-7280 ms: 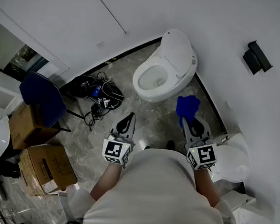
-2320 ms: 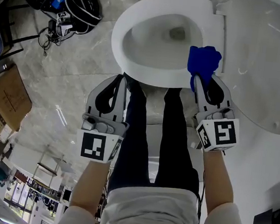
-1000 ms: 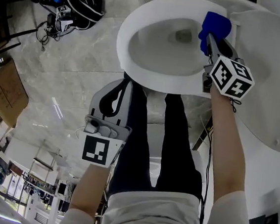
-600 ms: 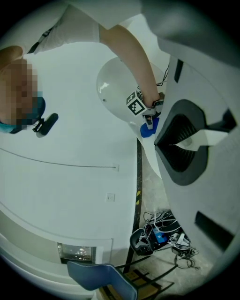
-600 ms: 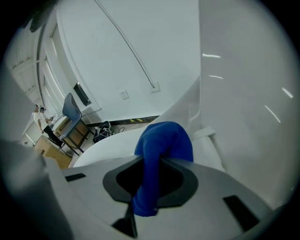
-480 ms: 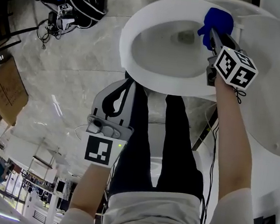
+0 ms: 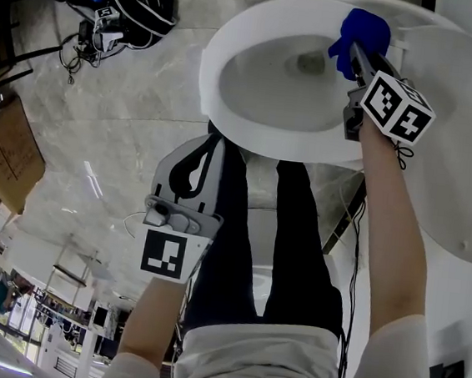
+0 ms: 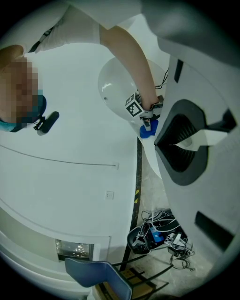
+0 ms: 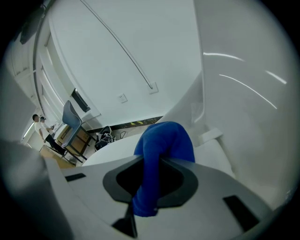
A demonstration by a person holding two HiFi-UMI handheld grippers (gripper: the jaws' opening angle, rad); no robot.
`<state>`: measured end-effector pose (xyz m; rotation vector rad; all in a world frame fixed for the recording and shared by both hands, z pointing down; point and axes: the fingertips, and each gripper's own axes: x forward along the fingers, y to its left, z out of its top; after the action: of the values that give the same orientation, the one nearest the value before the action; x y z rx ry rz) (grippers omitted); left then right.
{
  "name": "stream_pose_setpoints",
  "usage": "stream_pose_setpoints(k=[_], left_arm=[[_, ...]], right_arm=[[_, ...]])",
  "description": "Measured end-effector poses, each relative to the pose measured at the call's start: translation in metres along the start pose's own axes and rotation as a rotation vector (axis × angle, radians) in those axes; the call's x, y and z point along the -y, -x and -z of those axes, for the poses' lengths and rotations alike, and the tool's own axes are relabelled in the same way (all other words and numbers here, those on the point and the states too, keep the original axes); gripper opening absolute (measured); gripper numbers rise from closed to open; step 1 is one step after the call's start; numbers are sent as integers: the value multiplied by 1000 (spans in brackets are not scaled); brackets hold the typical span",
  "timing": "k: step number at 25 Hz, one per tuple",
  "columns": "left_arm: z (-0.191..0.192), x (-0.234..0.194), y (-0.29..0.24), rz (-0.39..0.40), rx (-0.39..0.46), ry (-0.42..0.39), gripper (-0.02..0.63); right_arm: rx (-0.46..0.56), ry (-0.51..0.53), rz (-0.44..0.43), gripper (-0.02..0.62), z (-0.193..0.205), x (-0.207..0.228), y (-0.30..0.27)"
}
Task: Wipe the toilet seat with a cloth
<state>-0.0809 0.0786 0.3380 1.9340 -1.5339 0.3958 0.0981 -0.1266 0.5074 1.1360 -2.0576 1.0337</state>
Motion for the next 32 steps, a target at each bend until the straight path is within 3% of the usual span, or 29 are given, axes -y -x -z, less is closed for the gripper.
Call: stream_pose_setpoints(k=[12, 17, 32], left_arm=[[-5, -6, 5, -27, 33, 6, 8], [-2, -9, 8, -32, 34, 13, 8], [1, -23, 13, -43, 37, 31, 8]], right_arm=[[-8, 32, -15, 55, -11, -20, -17], [-18, 92, -49, 55, -7, -38, -26], [-55, 123, -118, 55, 3, -85, -45]])
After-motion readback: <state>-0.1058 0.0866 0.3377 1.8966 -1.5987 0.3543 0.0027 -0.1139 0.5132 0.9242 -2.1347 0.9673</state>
